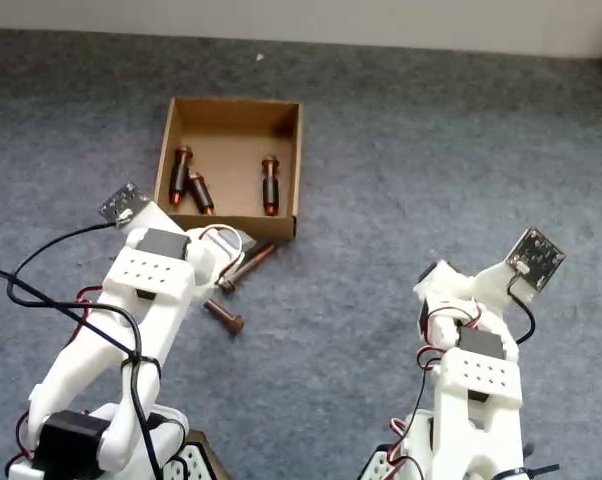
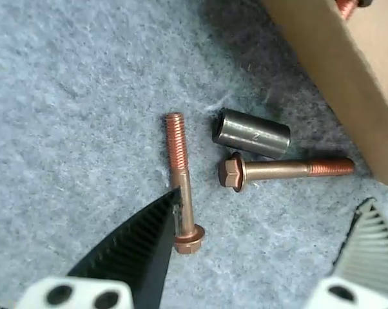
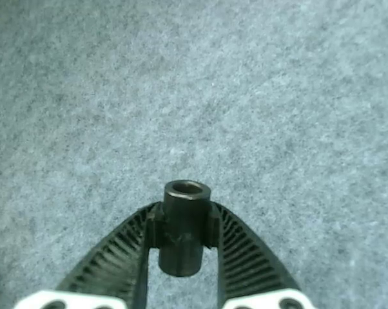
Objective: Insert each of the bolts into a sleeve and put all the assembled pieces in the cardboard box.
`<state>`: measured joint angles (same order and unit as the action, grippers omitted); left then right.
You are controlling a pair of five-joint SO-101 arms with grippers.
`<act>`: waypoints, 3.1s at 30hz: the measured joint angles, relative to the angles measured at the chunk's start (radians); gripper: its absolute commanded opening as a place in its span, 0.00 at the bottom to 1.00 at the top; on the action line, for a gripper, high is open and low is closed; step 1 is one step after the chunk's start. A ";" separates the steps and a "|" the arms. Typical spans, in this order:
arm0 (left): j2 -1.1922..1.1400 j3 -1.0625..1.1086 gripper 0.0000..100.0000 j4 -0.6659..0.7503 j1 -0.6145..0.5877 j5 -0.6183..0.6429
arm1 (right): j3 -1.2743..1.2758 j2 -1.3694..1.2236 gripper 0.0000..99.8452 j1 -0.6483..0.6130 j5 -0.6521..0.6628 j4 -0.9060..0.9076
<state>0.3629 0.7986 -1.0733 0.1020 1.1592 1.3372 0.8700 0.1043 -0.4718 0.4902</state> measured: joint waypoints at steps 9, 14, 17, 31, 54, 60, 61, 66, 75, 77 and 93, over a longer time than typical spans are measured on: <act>0.000 -0.112 0.39 -0.230 -0.008 -0.423 | 0.000 0.000 0.01 0.000 0.000 0.000; 0.002 -0.206 0.30 -0.361 -0.023 -0.701 | 0.000 0.000 0.01 0.000 0.000 0.000; 0.002 -0.215 0.25 -0.370 -0.020 -0.933 | 0.000 0.000 0.01 0.000 0.000 0.000; 0.003 -0.229 0.20 -0.265 -0.018 -2.041 | 0.000 0.000 0.01 0.000 0.000 0.000; -0.281 -0.103 0.08 -0.012 0.057 -2.291 | 0.000 0.000 0.01 0.000 0.000 0.000; -0.354 -0.120 0.08 0.020 0.071 -2.291 | 0.000 0.000 0.01 0.000 0.000 0.000; -0.356 -0.121 0.08 0.020 0.074 -2.291 | 0.000 0.000 0.01 0.000 0.000 0.000; -0.356 -0.141 0.08 -0.046 0.094 -2.291 | 0.000 0.000 0.01 0.000 0.000 0.000; -0.241 -0.160 0.19 -0.147 0.107 -2.249 | 0.000 0.000 0.01 0.000 0.000 0.000; -0.222 -0.160 0.19 -0.160 0.103 -2.246 | 0.000 0.000 0.01 0.000 0.000 0.000; -0.216 -0.068 0.19 -0.034 0.104 -2.291 | 0.000 0.000 0.01 0.000 0.000 0.000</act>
<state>0.1465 0.7311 -1.1070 0.2064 -1.1316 1.3372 0.8700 0.1043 -0.4718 0.4902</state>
